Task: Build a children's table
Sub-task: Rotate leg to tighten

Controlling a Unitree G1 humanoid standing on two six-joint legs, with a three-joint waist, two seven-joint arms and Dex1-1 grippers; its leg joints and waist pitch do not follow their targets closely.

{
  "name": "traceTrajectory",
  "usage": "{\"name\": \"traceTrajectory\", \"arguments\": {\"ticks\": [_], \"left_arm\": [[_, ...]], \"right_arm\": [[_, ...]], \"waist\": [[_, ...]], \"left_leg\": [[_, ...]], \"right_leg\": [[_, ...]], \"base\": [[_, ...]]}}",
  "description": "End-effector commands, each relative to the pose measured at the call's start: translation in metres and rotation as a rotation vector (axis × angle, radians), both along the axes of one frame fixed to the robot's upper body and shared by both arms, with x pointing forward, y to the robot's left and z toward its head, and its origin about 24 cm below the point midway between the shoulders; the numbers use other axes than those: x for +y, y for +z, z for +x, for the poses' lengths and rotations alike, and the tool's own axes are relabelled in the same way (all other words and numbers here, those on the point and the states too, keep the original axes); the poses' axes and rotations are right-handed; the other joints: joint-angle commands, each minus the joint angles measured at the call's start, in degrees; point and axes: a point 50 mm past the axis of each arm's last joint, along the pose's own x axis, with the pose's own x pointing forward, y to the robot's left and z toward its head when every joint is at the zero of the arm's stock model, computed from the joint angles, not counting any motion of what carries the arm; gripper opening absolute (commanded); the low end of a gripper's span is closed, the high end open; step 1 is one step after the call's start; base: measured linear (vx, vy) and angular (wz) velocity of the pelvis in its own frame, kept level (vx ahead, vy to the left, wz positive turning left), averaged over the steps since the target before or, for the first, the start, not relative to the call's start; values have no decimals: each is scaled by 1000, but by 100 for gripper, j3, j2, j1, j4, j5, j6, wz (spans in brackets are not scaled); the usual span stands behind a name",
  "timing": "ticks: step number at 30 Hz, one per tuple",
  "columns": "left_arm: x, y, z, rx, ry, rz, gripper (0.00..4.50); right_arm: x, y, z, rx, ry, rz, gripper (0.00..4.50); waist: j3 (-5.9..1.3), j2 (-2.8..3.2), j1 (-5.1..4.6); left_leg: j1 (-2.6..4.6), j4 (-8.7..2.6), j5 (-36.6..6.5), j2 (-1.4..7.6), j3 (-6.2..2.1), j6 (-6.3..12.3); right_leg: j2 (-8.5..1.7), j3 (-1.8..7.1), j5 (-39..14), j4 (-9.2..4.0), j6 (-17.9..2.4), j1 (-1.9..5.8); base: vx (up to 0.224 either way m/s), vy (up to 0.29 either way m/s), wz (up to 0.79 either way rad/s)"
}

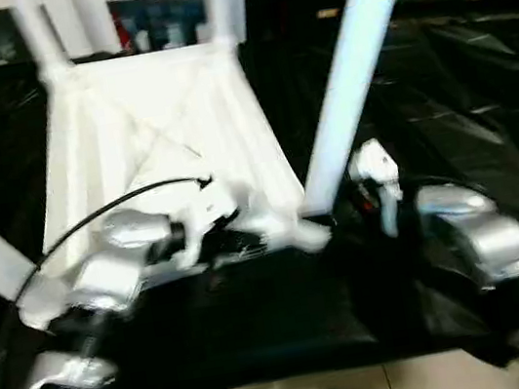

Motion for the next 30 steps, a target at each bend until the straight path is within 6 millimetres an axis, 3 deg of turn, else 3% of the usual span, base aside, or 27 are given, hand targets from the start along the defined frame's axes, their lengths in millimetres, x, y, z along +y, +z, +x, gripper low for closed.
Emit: {"name": "traceTrajectory", "arguments": {"ticks": [1, 3, 5, 9, 11, 12, 14, 18, 22, 28, 30], "left_arm": [[-23, -9, -2, 29, 17, -59, 0], [-32, -14, 1, 25, 69, -50, 0], [-50, -18, 3, 23, 139, -52, 0], [-72, -19, 2, 21, 159, -52, 0], [-77, -17, 3, 5, 160, -58, 0], [-77, -17, 3, -1, 155, -58, 0], [-75, -16, 2, -4, 141, -58, 0], [-68, -18, 0, -1, 120, -55, 0], [-56, -18, -2, 16, 88, -61, 0], [-33, -17, -18, 59, -128, -88, 0], [-23, -17, -22, 85, -169, -70, 0]], "right_arm": [[5, -26, -1, 112, -121, -47, 204], [11, -30, 2, 131, -210, -40, 203], [25, -35, 6, 156, -301, -38, 203], [49, -31, 10, 156, -333, 14, 203], [57, -28, 9, 132, -301, 12, 203], [61, -26, 7, 128, -264, 27, 203], [63, -23, 5, 129, -223, 64, 271], [55, -18, 6, 105, -196, 68, 299], [39, -12, 4, 80, -80, 36, 332], [6, 0, -12, 14, 170, -45, 332], [0, 3, -16, 13, 217, -53, 332]], "waist": [[-306, -12, 40], [-307, -32, 31], [-319, -6, 10], [-345, -7, 3], [-393, 5, 18], [-393, 5, 18], [-412, -9, 32], [-414, -14, 50], [-421, -16, 52], [-414, -18, 116], [-424, 1, 137]], "left_leg": [[70, -410, -1927, 43, -50, -16], [85, -400, -1968, 38, -44, -1], [71, -417, -1983, 28, -52, -37], [72, -409, -2028, 21, -44, 15], [73, -397, -1870, 19, -28, 84], [73, -397, -1870, 19, -28, 84], [57, -392, -1734, 16, -15, 159], [52, -402, -1805, 28, -20, 193], [46, -388, -1688, 39, -9, 275], [32, -374, -1491, 57, 0, 471], [77, -373, -1526, 78, 9, 441]], "right_leg": [[-181, 83, -2933, -477, -683, 206], [-172, 87, -2927, -494, -662, 186], [-142, 76, -2802, -480, -655, 195], [-125, 77, -2595, -485, -634, 193], [-103, 73, -2082, -450, -695, 217], [-103, 73, -2082, -450, -695, 217], [-99, 69, -1764, -425, -785, 246], [-116, 65, -1925, -439, -794, 258], [-114, 70, -1716, -424, -853, 267], [-128, 69, -1479, -392, -1001, 303], [-127, 73, -1543, -395, -1082, 273]], "base": [[0, 0, 0], [0, 0, 0], [0, 0, 0], [0, 0, 0], [0, 0, 0], [0, 0, 0], [0, 0, 0], [0, 0, 0], [0, 0, 0], [0, 0, 0], [0, 0, 0]]}}
